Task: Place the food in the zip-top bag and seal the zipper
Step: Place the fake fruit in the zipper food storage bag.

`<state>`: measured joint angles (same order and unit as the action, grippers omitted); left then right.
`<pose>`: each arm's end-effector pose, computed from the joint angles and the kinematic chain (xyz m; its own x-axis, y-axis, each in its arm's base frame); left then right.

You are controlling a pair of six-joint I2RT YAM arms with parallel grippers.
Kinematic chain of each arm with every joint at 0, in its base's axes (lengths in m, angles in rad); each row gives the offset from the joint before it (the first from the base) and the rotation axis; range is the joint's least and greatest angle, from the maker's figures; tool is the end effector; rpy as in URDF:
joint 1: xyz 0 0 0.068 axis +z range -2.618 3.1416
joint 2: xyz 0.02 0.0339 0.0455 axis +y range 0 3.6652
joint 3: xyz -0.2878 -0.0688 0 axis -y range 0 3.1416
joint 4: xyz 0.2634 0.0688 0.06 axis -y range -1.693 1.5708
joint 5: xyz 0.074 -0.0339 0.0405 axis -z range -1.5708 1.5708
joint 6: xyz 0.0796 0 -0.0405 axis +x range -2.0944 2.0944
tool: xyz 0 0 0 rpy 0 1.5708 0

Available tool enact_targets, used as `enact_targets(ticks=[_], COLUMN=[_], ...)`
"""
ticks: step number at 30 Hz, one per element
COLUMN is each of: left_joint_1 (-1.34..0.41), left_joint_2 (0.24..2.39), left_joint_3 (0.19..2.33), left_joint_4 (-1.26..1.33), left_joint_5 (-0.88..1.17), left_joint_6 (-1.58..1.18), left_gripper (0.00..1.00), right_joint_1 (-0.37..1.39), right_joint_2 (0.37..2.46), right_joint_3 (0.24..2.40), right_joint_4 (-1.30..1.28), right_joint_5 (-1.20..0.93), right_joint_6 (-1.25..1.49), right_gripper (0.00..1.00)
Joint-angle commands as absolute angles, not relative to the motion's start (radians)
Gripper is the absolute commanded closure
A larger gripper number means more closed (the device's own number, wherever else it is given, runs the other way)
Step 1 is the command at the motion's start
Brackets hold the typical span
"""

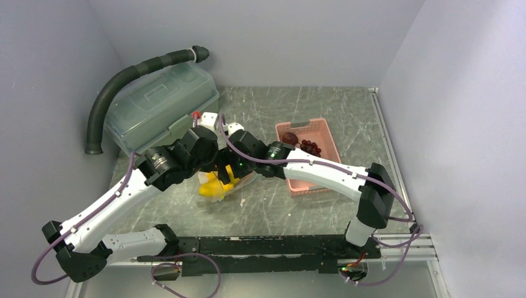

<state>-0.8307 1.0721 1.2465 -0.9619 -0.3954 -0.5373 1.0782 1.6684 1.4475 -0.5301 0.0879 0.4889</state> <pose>0.1814 -0.1531 0.3666 -0.6655 0.0283 -0.7459 0.1834 0.9748 -0.1267 0.2096 0.3758 0.2962 -0.6829 -0.2830 -0.6735 -0.5965 0.7482 0.2904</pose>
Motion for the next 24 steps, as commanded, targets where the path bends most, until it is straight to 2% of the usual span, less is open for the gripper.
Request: enact_targets(ticks=[1,8,24], left_joint_1=[-0.843,-0.843,-0.841], left_joint_2=[1.054,1.047,1.053], left_joint_3=[1.265,1.267,1.270], left_joint_4=[-0.937,-0.948,-0.955], left_joint_5=[-0.362,-0.378,-0.394], left_joint_6=[-0.528,-0.525,-0.534], left_gripper=[0.93,0.92,0.92], right_joint_1=[1.069,1.069,1.069], right_joint_2=[1.685,1.651,1.411], right_joint_3=[1.510,1.478,1.338], right_joint_4=[-0.474,-0.431,-0.401], right_joint_5=[0.145,0.158,0.150], right_joint_6=[0.530,0.527,0.522], right_gripper=[0.11,0.01,0.02])
